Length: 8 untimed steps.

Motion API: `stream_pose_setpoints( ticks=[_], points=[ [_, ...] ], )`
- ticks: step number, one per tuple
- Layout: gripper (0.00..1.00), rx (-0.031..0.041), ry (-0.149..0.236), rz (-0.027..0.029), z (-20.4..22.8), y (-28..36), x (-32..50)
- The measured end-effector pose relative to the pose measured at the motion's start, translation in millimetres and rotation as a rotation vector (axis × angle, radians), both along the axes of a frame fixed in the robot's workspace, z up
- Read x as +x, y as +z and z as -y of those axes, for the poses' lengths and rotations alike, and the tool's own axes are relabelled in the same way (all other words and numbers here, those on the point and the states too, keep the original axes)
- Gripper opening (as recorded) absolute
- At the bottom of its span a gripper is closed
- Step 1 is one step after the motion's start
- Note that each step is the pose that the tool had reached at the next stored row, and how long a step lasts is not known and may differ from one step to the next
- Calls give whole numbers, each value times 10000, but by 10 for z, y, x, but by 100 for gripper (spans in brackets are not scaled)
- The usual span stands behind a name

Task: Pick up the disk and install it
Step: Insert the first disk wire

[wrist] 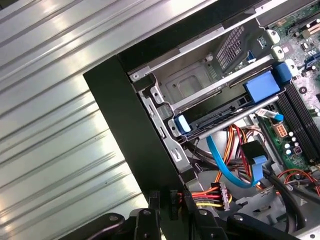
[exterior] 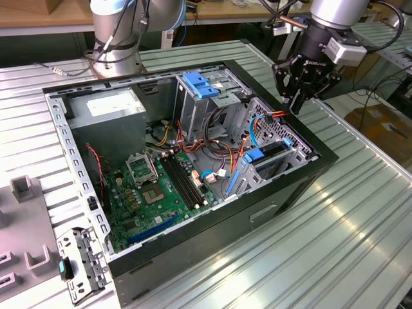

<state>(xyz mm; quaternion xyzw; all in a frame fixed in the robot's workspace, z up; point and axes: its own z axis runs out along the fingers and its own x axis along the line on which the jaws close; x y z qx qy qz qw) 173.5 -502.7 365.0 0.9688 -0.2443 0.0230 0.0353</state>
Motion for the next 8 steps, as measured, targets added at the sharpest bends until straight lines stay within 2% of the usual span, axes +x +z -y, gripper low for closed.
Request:
stream_pose_setpoints(
  ticks=[3,4,5,6,8],
  points=[
    [31,1,14,1,0,-1,0],
    [17,-32,17,1,-1,38,0],
    [17,-95,18,1,-3,111,0],
    [17,-128,18,1,-4,122,0],
    [17,-142,18,0,-4,121,0]
  ],
)
